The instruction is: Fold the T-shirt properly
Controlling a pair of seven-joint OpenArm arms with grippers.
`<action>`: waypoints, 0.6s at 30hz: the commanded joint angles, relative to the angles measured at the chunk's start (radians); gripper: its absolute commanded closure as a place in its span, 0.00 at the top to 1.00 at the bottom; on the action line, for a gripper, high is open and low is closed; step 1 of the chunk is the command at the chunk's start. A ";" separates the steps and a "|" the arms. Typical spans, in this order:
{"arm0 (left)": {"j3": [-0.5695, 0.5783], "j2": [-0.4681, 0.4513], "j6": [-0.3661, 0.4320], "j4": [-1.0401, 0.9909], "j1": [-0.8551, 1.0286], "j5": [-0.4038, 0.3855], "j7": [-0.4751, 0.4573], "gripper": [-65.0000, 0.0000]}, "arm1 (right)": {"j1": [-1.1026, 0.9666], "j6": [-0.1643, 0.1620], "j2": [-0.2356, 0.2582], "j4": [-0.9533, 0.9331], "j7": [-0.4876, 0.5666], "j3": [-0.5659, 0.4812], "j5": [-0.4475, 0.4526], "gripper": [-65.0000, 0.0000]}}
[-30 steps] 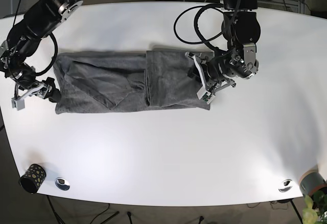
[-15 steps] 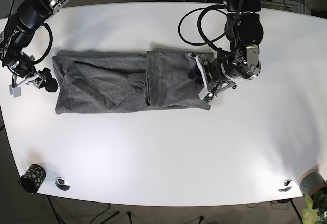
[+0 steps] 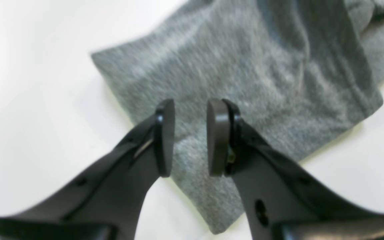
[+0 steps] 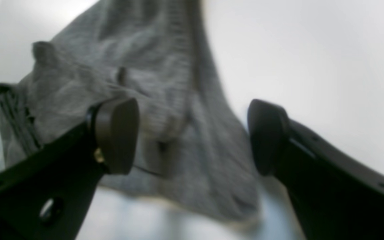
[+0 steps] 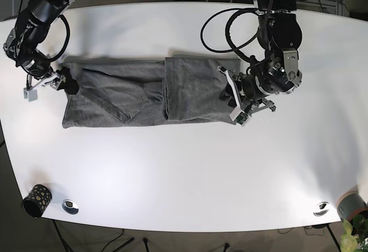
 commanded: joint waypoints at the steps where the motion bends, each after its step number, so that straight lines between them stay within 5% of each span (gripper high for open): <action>1: -0.001 -0.003 -0.004 0.011 -0.009 -0.013 -0.016 0.22 | 0.008 0.005 -0.014 0.015 -0.007 -0.018 0.004 0.75; 13: -0.011 -0.032 -0.004 -0.137 -0.012 -0.013 -0.022 0.22 | 0.038 0.005 -0.075 0.058 -0.001 -0.077 -0.002 0.73; 18: -0.008 -0.032 -0.004 -0.139 -0.012 -0.011 -0.022 0.22 | 0.045 0.005 -0.075 0.058 0.024 -0.082 -0.002 0.41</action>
